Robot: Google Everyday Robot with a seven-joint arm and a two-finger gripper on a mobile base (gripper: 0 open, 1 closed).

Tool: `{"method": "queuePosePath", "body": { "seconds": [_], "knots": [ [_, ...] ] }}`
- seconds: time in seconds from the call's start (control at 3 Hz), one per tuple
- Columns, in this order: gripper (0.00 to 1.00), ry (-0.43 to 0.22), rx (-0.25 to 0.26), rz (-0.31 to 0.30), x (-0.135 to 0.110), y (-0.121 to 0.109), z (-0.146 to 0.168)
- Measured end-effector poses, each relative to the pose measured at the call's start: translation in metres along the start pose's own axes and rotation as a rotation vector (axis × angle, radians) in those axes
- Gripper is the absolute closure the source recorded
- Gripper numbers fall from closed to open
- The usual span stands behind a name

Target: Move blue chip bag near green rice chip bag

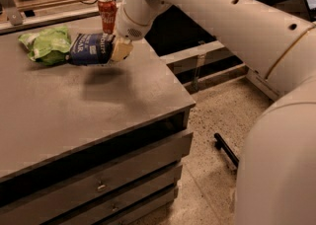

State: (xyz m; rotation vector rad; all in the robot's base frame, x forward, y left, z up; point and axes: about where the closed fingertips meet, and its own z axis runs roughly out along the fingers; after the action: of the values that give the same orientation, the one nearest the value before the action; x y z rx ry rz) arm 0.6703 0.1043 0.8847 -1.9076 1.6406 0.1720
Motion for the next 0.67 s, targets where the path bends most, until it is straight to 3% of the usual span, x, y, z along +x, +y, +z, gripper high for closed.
{"method": "queuePosePath", "body": {
  "seconds": [0.33, 0.67],
  "knots": [
    [0.60, 0.046, 0.019, 0.015, 0.0011, -0.0078, 0.0061],
    [0.36, 0.068, -0.001, 0.057, 0.0019, -0.0037, 0.0158]
  ]
}}
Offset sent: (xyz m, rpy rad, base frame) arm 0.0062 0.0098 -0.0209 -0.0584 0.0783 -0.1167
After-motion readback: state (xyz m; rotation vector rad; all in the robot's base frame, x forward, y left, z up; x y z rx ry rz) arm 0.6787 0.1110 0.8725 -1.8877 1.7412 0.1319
